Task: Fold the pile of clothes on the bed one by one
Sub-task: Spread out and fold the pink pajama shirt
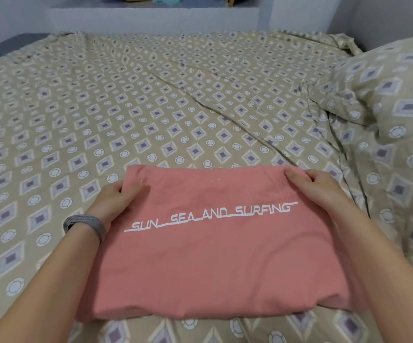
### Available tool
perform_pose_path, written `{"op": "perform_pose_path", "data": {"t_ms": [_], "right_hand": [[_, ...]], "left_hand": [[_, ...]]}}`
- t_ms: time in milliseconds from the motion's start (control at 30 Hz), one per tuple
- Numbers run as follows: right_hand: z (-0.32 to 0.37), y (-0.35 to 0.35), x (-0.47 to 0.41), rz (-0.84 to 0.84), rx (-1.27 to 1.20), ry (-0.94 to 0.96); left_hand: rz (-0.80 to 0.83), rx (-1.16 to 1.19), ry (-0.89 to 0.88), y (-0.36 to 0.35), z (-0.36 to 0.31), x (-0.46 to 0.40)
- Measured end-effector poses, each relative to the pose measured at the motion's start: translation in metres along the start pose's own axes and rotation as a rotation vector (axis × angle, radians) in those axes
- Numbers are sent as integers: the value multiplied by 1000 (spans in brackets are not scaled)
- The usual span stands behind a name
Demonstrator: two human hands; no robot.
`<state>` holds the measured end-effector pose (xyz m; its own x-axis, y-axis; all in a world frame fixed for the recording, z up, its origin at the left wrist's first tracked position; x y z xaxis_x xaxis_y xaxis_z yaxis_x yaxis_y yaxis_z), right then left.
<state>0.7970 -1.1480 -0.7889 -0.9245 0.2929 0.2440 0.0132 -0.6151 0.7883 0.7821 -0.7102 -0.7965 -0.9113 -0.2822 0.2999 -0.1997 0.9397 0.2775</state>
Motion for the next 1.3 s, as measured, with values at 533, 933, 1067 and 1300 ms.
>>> {"op": "perform_pose_path", "data": {"t_ms": [533,933,1067,1300], "right_hand": [[-17,-7,-15,-411,-176,-65],[-16,1,-10,-51,39,-33],[-30,-1,25,91,92,-182],[-45,-21,84,446,-46,-238]], "left_hand": [[-181,304,-145,8,9,-33],[-288,-200,-250,15,-11,-11],[-204,-471,33,23,13,13],[20,-527,223,34,47,72]]}}
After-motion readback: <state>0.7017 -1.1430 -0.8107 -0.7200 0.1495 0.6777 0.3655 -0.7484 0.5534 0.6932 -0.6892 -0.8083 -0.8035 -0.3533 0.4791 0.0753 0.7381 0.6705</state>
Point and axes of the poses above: each hand's wrist, its own x-axis away from the middle knuckle, its own y-axis out of the back of the hand, z = x × y, the point moved 8 cm from there along -x, towards the middle knuckle, and after that the axes turned 13 degrees about x, right-handed, at the moved point
